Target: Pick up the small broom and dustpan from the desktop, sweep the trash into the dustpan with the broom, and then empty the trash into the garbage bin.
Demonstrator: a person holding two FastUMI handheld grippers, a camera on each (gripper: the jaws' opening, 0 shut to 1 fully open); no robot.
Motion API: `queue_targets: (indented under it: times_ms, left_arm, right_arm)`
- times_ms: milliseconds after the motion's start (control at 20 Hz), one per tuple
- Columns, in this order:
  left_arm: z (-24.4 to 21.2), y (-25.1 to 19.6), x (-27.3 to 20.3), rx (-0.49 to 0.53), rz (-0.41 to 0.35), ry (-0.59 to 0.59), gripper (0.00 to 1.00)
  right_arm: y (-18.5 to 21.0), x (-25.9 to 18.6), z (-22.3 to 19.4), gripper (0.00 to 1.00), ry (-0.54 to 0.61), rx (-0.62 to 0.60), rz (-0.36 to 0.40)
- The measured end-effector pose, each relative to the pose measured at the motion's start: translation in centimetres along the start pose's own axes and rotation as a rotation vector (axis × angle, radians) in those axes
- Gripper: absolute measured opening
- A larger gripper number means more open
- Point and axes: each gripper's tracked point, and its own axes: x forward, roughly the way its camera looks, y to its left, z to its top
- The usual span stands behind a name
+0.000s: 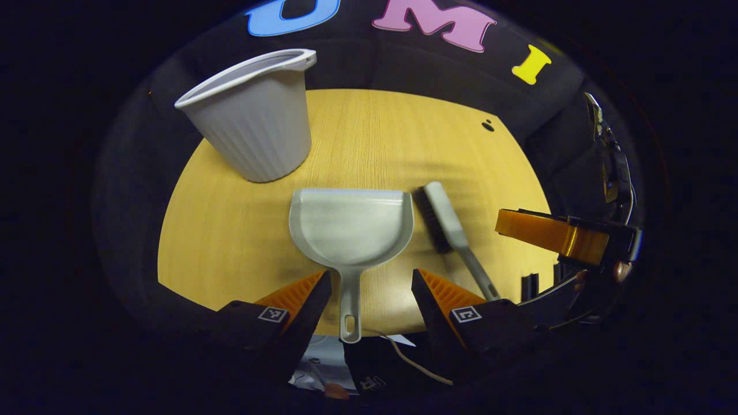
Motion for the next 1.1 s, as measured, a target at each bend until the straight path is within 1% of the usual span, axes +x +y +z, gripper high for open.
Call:
queue_targets:
  times_ms: [150, 200, 300, 400, 450, 500, 550, 600, 650, 700, 750, 800, 850, 950, 1050, 1100]
  left_arm:
    - [2.6, 0.0, -4.9, 0.014, 0.021, -0.213, 0.85]
    - [3.1, 0.1, -6.4, 0.024, 0.038, -0.287, 0.85]
    - [3.8, 0.9, -9.6, 0.031, 0.095, -0.42, 0.86]
    - [5.1, 0.5, -13.1, 0.056, 0.09, -0.6, 0.86]
    - [5.5, 0.7, -14.7, 0.076, 0.088, -0.698, 0.85]
    - [5.8, 0.7, -15.7, 0.091, 0.095, -0.784, 0.84]
    - [6.3, 0.7, -16.7, 0.107, 0.106, -0.864, 0.84]
    - [6.5, 0.8, -16.8, 0.116, 0.127, -0.944, 0.84]
    - [6.9, 0.8, -17.0, 0.12, 0.146, -1.022, 0.84]
    - [7.0, 0.3, -17.1, 0.116, 0.149, -1.077, 0.84]
    - [6.6, 0.0, -17.5, 0.116, 0.141, -1.102, 0.82]
    - [6.7, -0.1, -18.1, 0.121, 0.116, -1.118, 0.82]
    - [6.6, 0.0, -18.3, 0.122, 0.105, -1.117, 0.82]
    - [6.7, 0.5, -17.8, 0.107, 0.107, -1.088, 0.82]
    - [7.2, -0.1, -17.6, 0.097, 0.073, -1.075, 0.82]
    - [7.2, -0.1, -17.9, 0.099, 0.048, -1.078, 0.82]
  right_arm:
    - [3.0, -4.5, 3.7, 0.96, -0.235, -0.032, 0.022]
    - [3.7, -6.0, 4.6, 0.96, -0.325, -0.033, 0.02]
    - [3.7, -8.4, 4.6, 0.96, -0.464, -0.032, 0.005]
    - [3.4, -11.0, 5.2, 0.95, -0.641, -0.048, -0.015]
    - [3.1, -13.3, 5.7, 0.95, -0.754, -0.077, -0.039]
    - [2.8, -14.9, 6.2, 0.95, -0.845, -0.105, -0.07]
    - [2.9, -17.0, 6.6, 0.95, -0.925, -0.13, -0.077]
    - [2.8, -18.0, 6.8, 0.95, -0.986, -0.154, -0.082]
    - [3.0, -17.4, 6.5, 0.94, -0.987, -0.153, -0.086]
    - [3.2, -17.1, 6.1, 0.94, -0.98, -0.155, -0.08]
    - [3.2, -16.7, 6.4, 0.95, -0.986, -0.172, -0.074]
    - [2.9, -16.8, 6.5, 0.95, -1.003, -0.2, -0.087]
    - [2.9, -17.3, 6.5, 0.94, -1.013, -0.221, -0.107]
    - [3.6, -17.7, 6.5, 0.94, -1.022, -0.239, -0.1]
    - [4.7, -18.2, 6.5, 0.95, -1.036, -0.247, -0.099]
    - [4.9, -18.2, 6.4, 0.95, -1.045, -0.264, -0.114]
